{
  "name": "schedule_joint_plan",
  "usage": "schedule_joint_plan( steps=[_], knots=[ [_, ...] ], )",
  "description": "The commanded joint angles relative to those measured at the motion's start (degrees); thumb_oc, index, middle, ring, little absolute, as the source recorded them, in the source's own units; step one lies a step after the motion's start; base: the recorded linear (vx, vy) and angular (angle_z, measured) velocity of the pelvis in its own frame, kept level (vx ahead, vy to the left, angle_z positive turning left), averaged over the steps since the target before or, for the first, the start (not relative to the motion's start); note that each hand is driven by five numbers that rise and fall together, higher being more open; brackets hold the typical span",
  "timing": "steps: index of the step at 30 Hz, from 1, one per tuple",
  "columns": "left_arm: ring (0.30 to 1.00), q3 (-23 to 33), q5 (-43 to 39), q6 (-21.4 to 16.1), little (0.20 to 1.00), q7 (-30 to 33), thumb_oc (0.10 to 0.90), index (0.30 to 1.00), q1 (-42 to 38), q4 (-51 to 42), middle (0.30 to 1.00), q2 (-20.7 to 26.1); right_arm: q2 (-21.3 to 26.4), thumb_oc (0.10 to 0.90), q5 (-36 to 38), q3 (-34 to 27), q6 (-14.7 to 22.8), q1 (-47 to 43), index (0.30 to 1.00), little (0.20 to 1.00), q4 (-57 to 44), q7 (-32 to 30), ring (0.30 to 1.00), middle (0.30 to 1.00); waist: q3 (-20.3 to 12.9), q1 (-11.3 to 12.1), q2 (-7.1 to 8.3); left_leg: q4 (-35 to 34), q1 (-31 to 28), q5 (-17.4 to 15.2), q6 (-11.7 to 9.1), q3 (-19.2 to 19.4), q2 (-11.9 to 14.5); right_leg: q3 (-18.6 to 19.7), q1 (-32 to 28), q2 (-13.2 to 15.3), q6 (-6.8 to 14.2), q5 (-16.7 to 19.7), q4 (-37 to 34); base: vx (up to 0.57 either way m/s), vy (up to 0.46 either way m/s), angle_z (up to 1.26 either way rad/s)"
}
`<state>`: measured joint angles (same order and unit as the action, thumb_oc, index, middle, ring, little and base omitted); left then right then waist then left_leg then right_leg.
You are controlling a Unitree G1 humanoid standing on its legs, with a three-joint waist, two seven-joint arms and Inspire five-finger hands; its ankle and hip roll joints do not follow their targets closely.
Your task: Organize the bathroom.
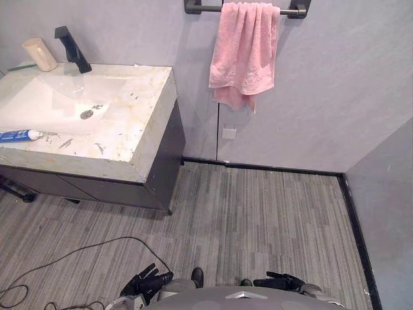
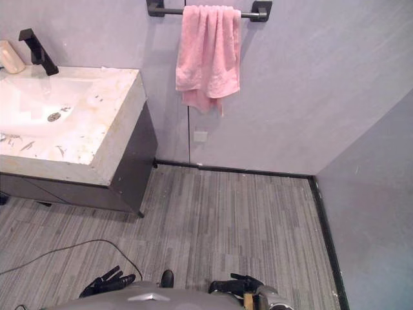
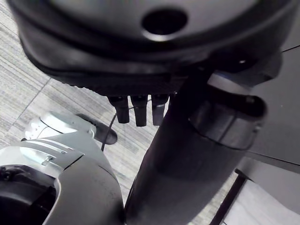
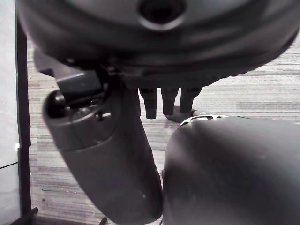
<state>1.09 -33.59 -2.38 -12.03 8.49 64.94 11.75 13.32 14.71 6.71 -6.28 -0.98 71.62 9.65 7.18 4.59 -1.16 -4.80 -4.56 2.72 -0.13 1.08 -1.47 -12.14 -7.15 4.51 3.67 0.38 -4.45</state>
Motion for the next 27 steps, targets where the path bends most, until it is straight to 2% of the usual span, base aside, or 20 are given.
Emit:
schedule_joint_plan(
  steps=[1,6,11,16,24,27],
  knots=[
    [0.900,-0.46,0.25,-0.29,0.900,-0.30,0.800,0.900,-1.66,3.43,0.900,0.02,1.18,0.800,0.66,0.75,-0.99,-0.07,0.900,0.900,1.97,0.80,0.900,0.900,0.40,1.15,0.13,4.92,0.80,-6.49,-0.84,2.75,-0.44,-2.06,3.20,3.91,4.40,-0.81,4.05,0.00,0.000,0.00],
    [0.900,0.15,-1.19,0.38,0.900,-0.75,0.800,0.900,-1.64,3.60,0.900,-0.07,1.12,0.800,0.82,0.46,-1.27,0.09,0.900,0.900,2.20,0.78,0.900,0.900,0.33,1.13,0.21,5.04,0.74,-6.66,-0.67,2.83,-0.57,-1.90,3.19,4.00,4.41,-0.93,4.24,0.01,0.008,0.00],
    [0.900,0.53,-2.99,1.30,0.900,-0.75,0.800,0.900,-1.84,4.20,0.900,-0.16,1.19,0.800,1.79,-0.30,-3.71,0.22,0.900,0.900,2.56,0.38,0.900,0.900,0.49,1.08,0.32,5.72,1.09,-6.89,-0.47,2.89,-0.78,-1.69,3.43,4.26,4.51,-1.05,4.80,0.00,0.000,0.00],
    [0.900,0.82,-1.92,4.34,0.900,-1.64,0.800,0.900,-2.33,6.14,0.900,-0.10,1.25,0.800,1.52,-1.23,-6.85,-0.16,0.900,0.900,4.52,0.41,0.900,0.900,0.60,1.18,0.36,6.33,0.99,-7.39,-0.12,2.81,-1.07,-1.49,3.53,4.76,4.77,-1.22,5.61,0.02,0.016,0.00],
    [0.900,-0.14,2.64,7.91,0.900,2.96,0.800,0.900,-3.48,8.04,0.900,0.70,1.31,0.800,1.54,-0.86,-6.32,-0.71,0.900,0.900,4.25,-0.62,0.900,0.900,0.99,0.58,0.12,7.51,1.10,-7.90,0.80,2.83,-1.68,-0.34,4.63,5.94,5.47,-1.51,8.23,0.03,0.038,-0.04],
    [0.900,-0.06,3.30,10.25,0.900,3.74,0.800,0.900,-3.89,8.52,0.900,1.12,1.34,0.800,1.51,-1.12,-4.98,-0.69,0.900,0.900,3.50,-1.81,0.900,0.900,1.51,0.01,-0.02,8.53,1.17,-8.34,1.62,3.03,-2.22,0.43,5.84,7.31,6.25,-1.16,11.09,0.04,0.070,-0.08]
  ],
)
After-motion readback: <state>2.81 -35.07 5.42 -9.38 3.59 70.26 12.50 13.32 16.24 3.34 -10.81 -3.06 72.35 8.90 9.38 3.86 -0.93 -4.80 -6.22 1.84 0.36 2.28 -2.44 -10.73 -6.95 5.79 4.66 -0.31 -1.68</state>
